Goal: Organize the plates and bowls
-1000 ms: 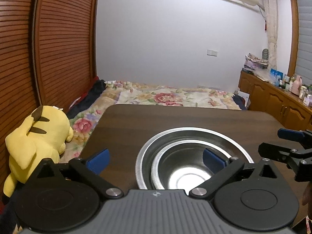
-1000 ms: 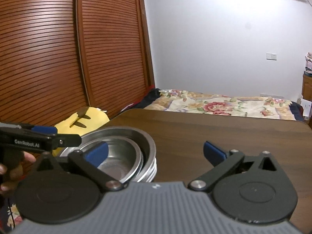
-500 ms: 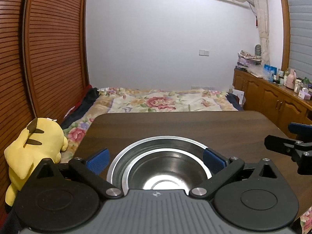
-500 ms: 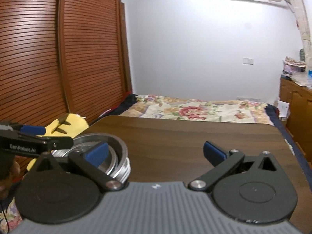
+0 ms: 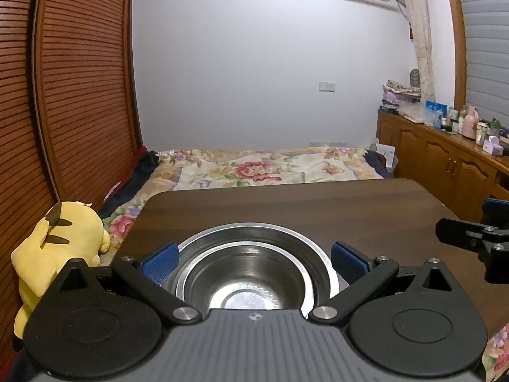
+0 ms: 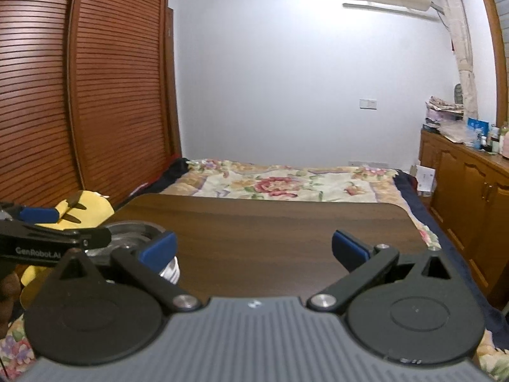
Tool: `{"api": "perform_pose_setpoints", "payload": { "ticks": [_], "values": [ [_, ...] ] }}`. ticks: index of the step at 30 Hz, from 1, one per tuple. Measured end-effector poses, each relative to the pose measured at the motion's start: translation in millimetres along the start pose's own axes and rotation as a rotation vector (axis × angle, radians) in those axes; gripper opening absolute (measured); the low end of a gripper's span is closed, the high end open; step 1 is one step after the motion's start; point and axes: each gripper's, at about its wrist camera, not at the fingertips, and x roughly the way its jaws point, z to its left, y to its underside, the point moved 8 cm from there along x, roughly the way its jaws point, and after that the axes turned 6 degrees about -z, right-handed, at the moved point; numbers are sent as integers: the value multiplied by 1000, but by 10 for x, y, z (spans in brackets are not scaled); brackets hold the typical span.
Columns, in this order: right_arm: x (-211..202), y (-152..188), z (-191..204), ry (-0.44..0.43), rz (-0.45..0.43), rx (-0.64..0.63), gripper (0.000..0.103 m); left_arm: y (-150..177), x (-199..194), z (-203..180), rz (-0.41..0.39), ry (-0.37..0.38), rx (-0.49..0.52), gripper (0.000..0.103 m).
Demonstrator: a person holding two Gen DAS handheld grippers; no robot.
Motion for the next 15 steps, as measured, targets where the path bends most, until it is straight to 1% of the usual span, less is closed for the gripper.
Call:
{"api": "perform_pose_setpoints", "payload": {
  "ticks": [4,15],
  "values": [
    [-58,41,-21,-1,13,20,103,25,-73,-43,10,-4,9,103],
    [-152,146,-83,31,32,19,103,62,-223,-123,-5,-2,8,103]
  ]
}}
